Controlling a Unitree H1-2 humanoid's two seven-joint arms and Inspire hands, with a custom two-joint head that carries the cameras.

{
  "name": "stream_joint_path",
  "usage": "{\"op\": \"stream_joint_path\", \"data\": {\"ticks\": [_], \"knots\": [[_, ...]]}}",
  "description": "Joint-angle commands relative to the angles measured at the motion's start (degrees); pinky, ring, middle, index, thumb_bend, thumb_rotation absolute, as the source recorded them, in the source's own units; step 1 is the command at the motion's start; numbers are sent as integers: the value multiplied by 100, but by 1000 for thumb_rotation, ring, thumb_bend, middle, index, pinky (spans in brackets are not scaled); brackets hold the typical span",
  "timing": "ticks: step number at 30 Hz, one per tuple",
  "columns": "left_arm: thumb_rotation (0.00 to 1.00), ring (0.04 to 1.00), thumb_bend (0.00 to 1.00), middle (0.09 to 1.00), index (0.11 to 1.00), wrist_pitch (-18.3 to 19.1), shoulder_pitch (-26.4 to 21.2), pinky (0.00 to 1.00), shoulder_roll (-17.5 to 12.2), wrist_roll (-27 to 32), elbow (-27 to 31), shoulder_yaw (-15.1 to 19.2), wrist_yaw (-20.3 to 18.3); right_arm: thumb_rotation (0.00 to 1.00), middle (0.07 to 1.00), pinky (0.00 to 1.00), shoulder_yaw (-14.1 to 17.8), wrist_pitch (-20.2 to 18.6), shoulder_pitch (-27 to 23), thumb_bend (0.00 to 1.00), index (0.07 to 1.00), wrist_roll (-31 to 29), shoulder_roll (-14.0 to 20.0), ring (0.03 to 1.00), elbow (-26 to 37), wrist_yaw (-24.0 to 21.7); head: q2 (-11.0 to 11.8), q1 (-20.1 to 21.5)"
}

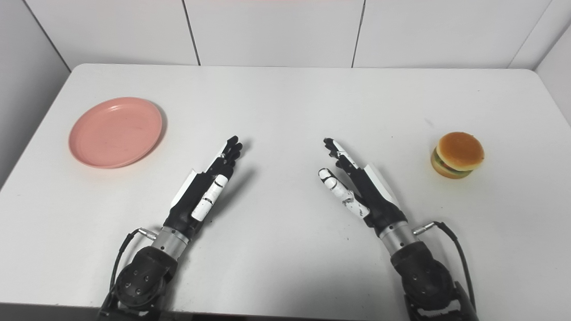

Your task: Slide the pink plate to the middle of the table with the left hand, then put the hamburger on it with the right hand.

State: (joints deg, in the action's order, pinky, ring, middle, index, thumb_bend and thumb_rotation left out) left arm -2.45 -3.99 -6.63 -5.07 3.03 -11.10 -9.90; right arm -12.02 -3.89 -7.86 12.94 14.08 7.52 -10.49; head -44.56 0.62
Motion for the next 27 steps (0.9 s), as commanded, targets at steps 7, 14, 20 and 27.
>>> {"op": "stream_joint_path", "data": {"ticks": [7,14,20,27], "knots": [[1000,1000,439,1000,1000,170,27,1000,-2,-18,-185,-11,-54,1000,959,916,-30,42,-14,245,958,-8,30,950,-34,-118,-10,-2],[1000,1000,450,1000,1000,172,24,995,-23,-47,-181,-21,-59,1000,957,913,-38,-35,-19,238,958,16,19,948,16,-121,-8,9],[1000,1000,454,1000,1000,239,26,1000,-8,-15,-164,-11,-63,1000,955,911,-39,11,-19,230,956,23,18,946,-1,-106,1,4],[1000,1000,442,1000,1000,248,23,1000,-5,5,-171,-7,-74,1000,957,913,-40,-34,-19,239,958,14,11,947,10,-114,13,10]]}}
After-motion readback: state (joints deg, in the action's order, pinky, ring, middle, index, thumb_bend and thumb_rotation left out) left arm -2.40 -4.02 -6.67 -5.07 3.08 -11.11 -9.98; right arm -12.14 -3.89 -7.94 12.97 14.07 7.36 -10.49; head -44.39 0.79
